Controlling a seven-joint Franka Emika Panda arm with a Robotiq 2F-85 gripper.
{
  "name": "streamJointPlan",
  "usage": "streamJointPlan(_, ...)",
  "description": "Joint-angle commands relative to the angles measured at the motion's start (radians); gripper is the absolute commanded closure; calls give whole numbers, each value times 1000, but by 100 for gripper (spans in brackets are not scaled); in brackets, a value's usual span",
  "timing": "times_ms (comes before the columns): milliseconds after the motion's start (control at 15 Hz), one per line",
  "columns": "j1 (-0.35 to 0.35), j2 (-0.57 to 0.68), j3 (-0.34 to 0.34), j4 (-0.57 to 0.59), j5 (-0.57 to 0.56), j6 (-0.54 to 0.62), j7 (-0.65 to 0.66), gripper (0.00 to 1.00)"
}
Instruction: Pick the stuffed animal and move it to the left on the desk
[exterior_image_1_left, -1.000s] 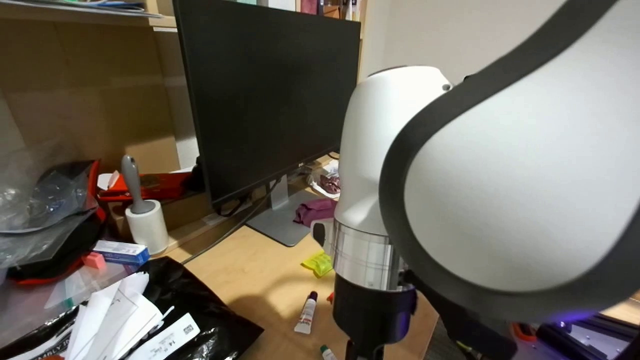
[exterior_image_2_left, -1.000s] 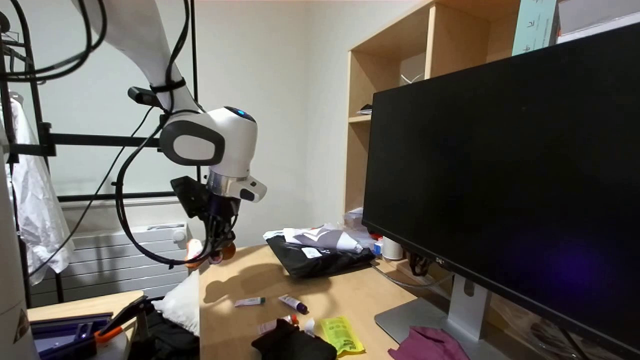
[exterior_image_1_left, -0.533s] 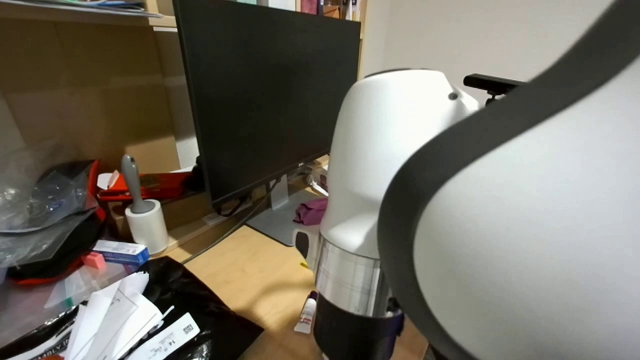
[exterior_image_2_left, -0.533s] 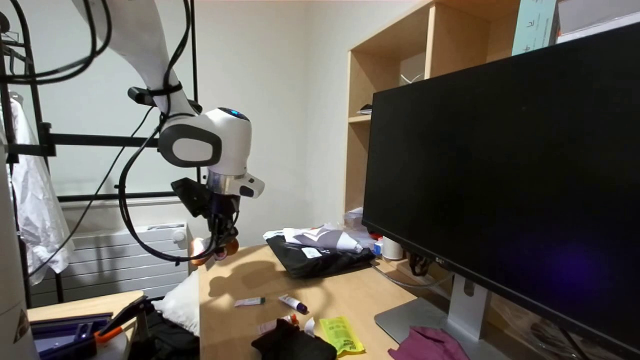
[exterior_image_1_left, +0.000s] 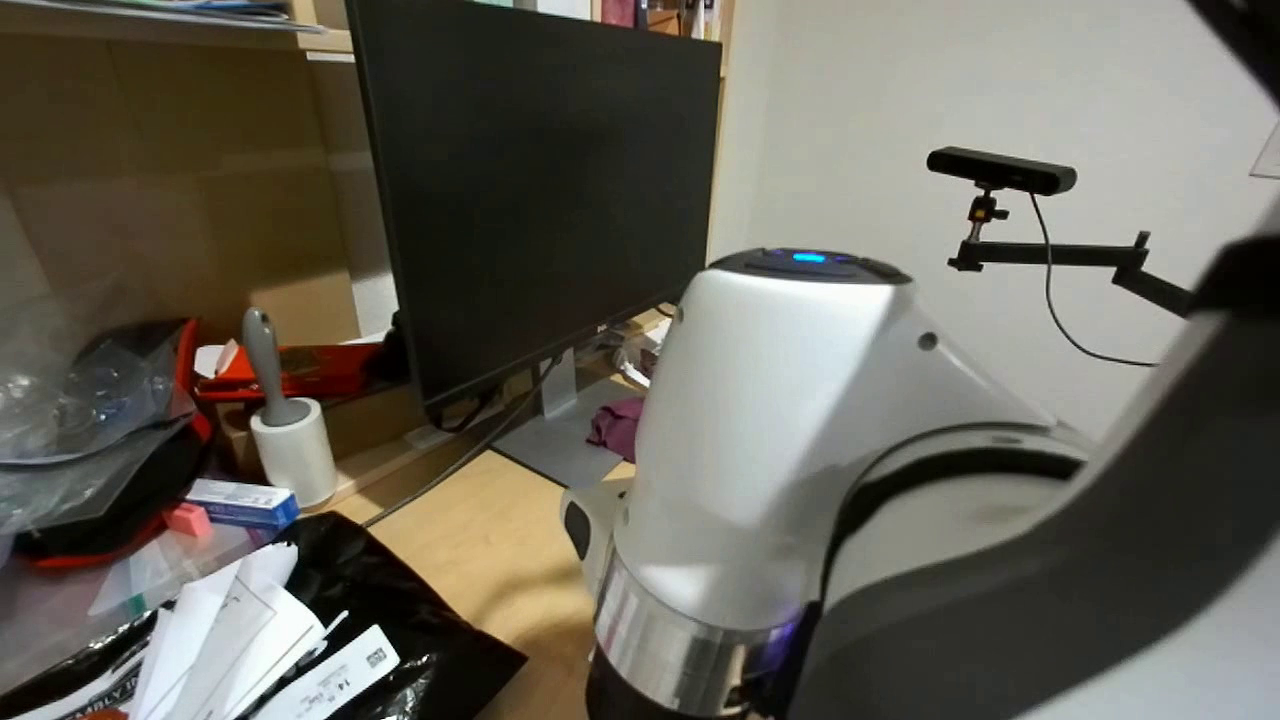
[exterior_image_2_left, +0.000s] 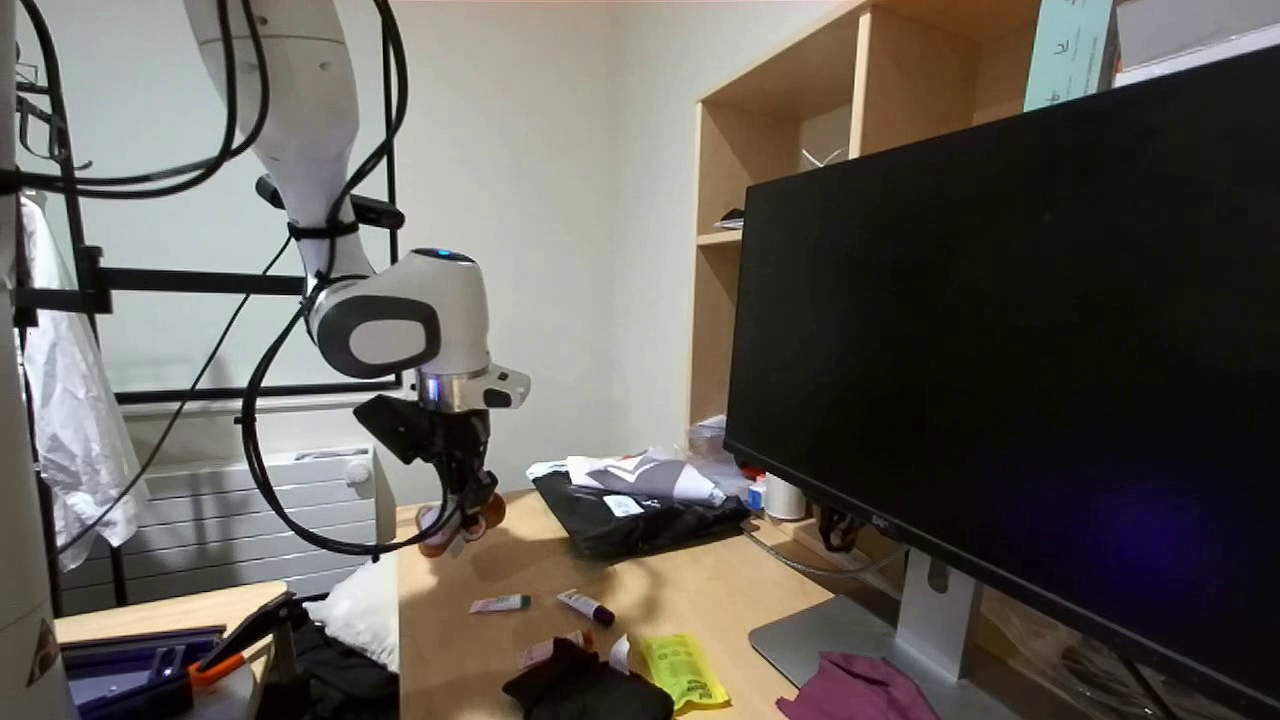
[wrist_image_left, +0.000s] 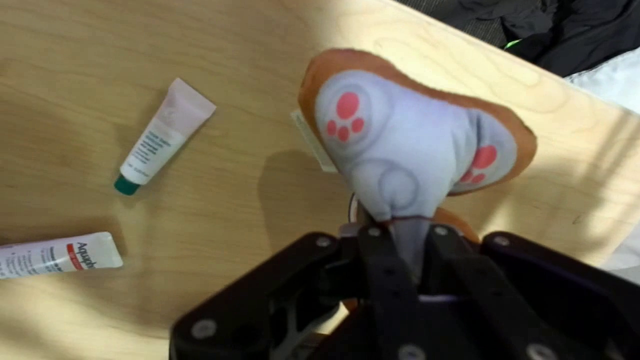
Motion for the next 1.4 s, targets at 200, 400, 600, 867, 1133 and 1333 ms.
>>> streamJointPlan(200, -55, 61, -43, 25, -104, 43, 139, 91)
streamJointPlan(400, -84, 72, -49, 29, -149, 28, 194, 91)
streamJointPlan(600, -113, 80, -31, 35, -165, 8, 206, 63)
streamJointPlan(867, -189, 76, 72, 61, -90, -30, 125, 38)
streamJointPlan(1133, -217, 34, 138, 103, 42, -81, 40, 12)
streamJointPlan(1333, -214, -11, 133, 136, 43, -129, 45, 0)
